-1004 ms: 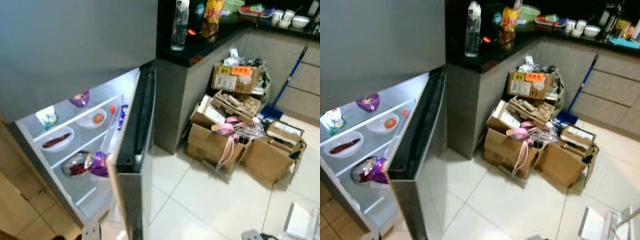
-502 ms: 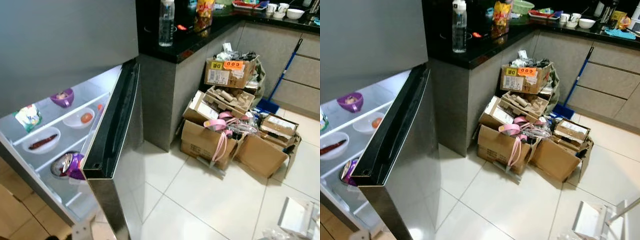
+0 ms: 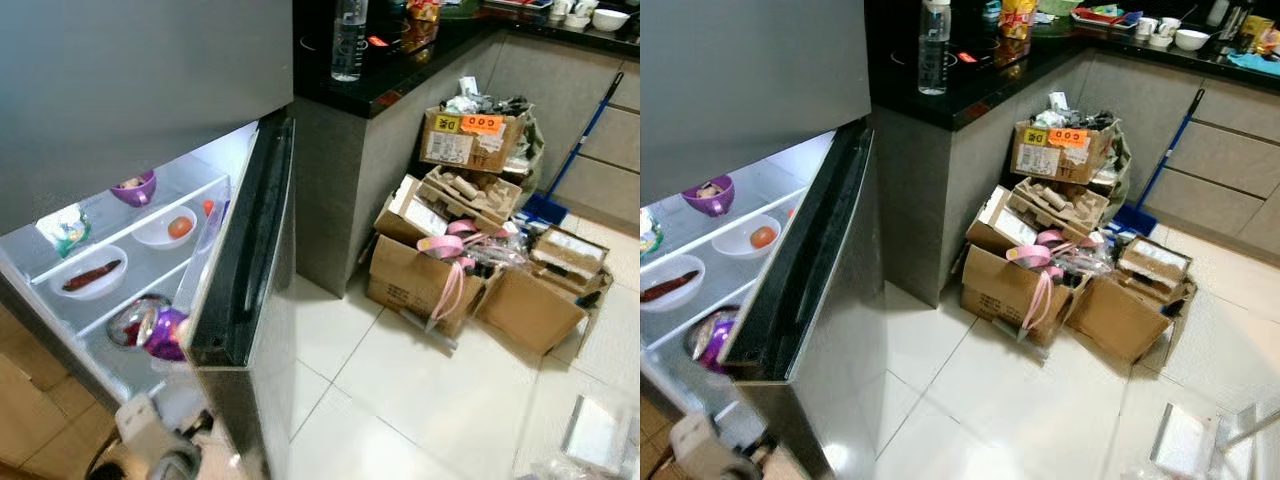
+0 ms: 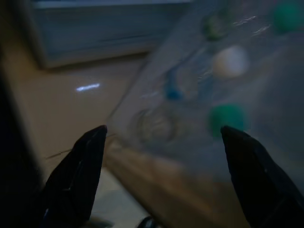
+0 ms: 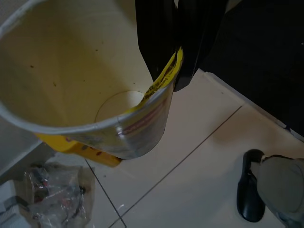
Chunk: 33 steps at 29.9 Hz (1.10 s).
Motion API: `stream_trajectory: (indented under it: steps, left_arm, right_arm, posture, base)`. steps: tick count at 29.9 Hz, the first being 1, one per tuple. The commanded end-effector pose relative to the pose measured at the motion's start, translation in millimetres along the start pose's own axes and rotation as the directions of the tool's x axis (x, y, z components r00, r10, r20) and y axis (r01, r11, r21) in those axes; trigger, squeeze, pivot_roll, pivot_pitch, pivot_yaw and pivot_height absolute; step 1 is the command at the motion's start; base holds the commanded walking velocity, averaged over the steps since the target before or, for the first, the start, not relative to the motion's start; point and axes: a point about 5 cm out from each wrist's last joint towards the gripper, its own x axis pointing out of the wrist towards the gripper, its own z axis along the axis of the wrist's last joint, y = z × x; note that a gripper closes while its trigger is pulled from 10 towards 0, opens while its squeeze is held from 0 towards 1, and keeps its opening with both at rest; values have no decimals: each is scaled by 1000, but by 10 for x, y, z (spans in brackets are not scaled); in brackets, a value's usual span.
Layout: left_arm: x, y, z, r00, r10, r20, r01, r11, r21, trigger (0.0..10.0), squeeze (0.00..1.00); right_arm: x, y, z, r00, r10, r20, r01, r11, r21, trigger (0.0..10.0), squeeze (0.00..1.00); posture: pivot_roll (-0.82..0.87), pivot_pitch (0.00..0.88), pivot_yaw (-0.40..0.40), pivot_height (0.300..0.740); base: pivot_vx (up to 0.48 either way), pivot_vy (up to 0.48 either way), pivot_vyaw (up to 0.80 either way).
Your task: Restocking fridge
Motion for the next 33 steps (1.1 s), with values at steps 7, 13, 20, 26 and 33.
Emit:
stream_trajectory:
  steps: [7, 13, 20, 26, 33]
  left_arm:
    - [89, -827, -257, 852, -489, -187, 517, 842, 152, 10000, 0]
    - [1, -1313, -442, 594, -732, -334, 798, 588, 132, 10000, 0]
    - [-32, -1337, -509, 536, -742, -401, 834, 541, 114, 10000, 0]
    - [-30, -918, -513, 698, -613, -370, 687, 719, 107, 10000, 0]
    - [-68, -595, -534, 817, -474, -329, 531, 841, 107, 10000, 0]
  right_arm:
    - [4, 29, 8, 1000, 1, -2, -1, 1000, -5, 10000, 0]
    - [4, 26, 2, 1000, 1, -4, -1, 1000, -4, 10000, 0]
    - [1, 11, -32, 1000, 0, -10, 1, 1000, 2, 10000, 0]
    - [-2, -3, -59, 1000, 0, -14, 0, 1000, 5, 10000, 0]
    - [-3, -8, -55, 1000, 1, -8, -1, 1000, 13, 10000, 0]
  posture:
    - [-77, 0, -54, 740]
    - [-79, 0, -51, 740]
    - [-84, 0, -46, 740]
    - [-80, 0, -45, 740]
    - [-80, 0, -45, 740]
  base:
    - [0, 0, 0]
    - [0, 0, 0]
    - [0, 0, 0]
    - [0, 0, 0]
    - [0, 0, 0]
